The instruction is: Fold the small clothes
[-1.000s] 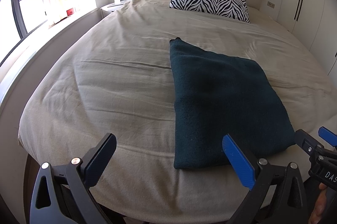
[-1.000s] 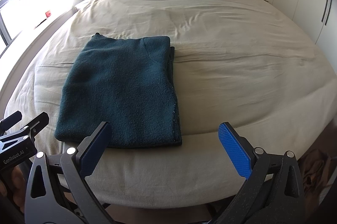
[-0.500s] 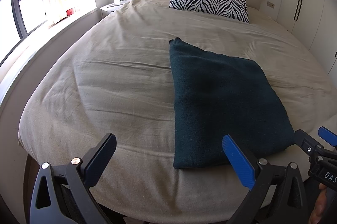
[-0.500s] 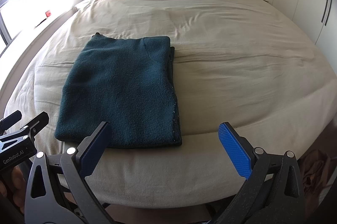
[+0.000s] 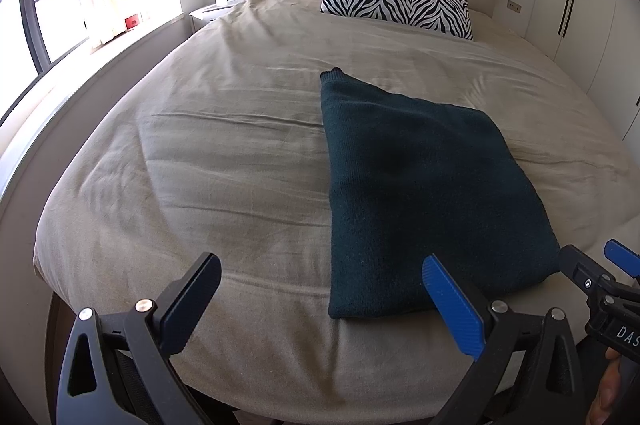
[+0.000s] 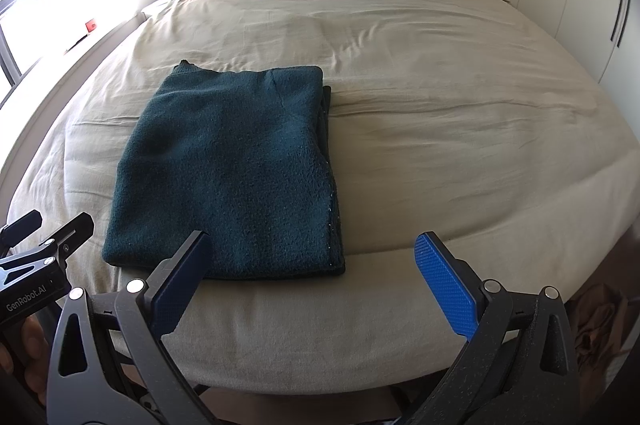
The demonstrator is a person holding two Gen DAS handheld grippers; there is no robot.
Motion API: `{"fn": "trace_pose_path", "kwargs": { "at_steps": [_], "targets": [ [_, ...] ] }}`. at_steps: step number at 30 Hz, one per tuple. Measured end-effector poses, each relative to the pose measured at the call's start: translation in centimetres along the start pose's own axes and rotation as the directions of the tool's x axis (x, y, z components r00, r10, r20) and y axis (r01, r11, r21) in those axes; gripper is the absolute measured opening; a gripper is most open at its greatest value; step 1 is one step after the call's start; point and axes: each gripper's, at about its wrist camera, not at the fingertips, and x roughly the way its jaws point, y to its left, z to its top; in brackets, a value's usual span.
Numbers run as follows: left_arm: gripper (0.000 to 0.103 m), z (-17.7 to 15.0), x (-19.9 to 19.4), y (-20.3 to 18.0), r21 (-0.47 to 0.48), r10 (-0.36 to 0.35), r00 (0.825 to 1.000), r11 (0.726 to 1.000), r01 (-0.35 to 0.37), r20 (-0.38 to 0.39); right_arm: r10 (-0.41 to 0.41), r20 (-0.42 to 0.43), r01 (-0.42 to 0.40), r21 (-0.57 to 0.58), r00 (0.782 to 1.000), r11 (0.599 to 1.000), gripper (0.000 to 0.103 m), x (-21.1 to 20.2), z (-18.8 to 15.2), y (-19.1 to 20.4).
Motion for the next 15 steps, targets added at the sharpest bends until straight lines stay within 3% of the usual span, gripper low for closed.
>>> {"fn": "trace_pose_path", "kwargs": {
  "at_steps": [15],
  "targets": [
    [0.103,-0.10,0.24,0.02,0.013,0.010,1.000,1.000,-0.010,0.001,0.000,-0.005,0.000,-0.001,1.000,1.000,0.103,0.22,-0.39,-0.12]
  ]
}}
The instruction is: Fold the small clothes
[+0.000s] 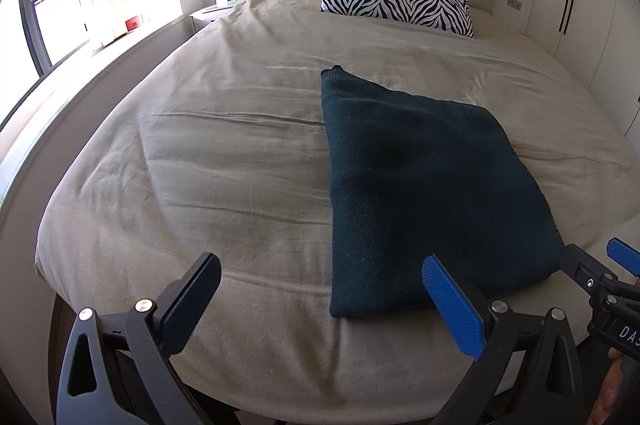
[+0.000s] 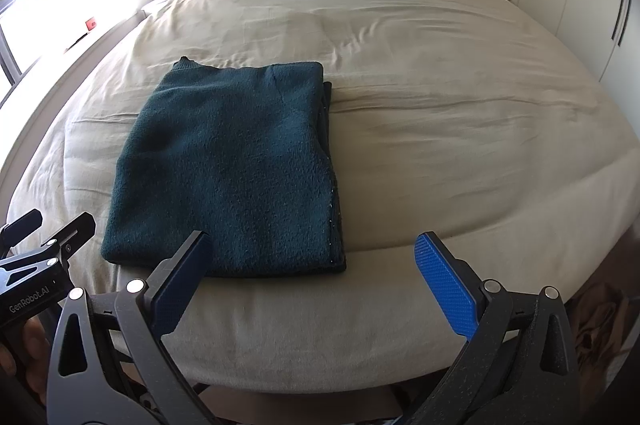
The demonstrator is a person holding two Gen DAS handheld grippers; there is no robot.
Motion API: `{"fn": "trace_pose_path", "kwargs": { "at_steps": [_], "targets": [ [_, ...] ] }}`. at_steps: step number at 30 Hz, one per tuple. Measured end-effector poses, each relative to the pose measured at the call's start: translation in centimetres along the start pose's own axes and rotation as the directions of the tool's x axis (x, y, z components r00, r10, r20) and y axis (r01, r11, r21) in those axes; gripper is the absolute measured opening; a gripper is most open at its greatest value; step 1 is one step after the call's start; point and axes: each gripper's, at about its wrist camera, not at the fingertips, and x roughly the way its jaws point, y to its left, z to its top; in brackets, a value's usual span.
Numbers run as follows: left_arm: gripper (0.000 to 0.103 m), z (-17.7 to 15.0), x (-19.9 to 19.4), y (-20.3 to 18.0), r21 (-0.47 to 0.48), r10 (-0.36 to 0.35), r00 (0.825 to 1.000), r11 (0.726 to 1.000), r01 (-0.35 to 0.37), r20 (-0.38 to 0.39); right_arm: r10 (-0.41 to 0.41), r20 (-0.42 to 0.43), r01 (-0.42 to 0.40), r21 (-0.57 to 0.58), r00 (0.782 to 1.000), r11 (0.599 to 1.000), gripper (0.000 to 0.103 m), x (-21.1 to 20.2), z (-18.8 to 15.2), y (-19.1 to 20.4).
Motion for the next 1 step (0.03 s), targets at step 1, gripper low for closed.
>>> {"fn": "trace_pose_path", "kwargs": {
  "at_steps": [1],
  "targets": [
    [0.103,0.00,-0.01,0.00,0.001,0.000,1.000,1.000,0.000,0.001,0.000,0.000,0.000,0.000,1.000,1.000,0.103,0.01,0.00,0.02]
  ]
}}
